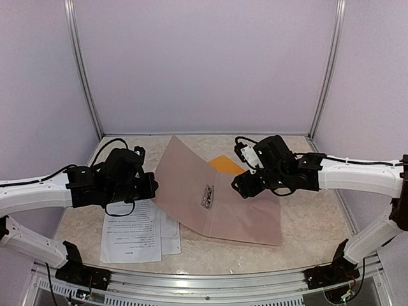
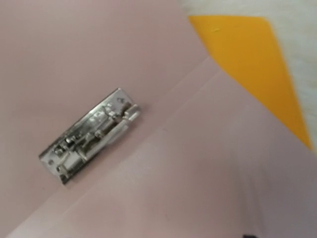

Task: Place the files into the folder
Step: Open the folder at the center of the board, then open the spring clip on the folder at the center of the board.

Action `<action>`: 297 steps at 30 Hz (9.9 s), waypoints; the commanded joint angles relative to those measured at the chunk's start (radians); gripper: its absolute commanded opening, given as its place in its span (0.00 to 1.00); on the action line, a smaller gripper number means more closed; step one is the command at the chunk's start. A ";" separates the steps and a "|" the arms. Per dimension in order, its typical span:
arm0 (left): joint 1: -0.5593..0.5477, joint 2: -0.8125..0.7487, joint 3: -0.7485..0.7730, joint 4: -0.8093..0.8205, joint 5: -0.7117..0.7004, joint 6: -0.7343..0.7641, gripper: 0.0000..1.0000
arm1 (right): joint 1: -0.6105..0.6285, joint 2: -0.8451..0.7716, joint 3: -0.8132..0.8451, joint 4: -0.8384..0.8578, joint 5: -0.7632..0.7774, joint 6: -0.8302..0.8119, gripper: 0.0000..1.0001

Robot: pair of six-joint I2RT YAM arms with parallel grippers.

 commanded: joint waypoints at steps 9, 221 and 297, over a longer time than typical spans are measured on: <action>0.072 0.111 -0.010 -0.148 0.069 0.124 0.00 | -0.179 0.291 0.118 0.122 -0.639 -0.243 0.66; -0.120 0.844 0.310 0.203 0.227 0.600 0.13 | -0.378 0.711 0.121 0.235 -0.879 -0.144 0.00; -0.132 0.838 0.262 0.225 0.386 0.701 0.10 | -0.355 0.755 0.147 0.314 -0.822 -0.138 0.00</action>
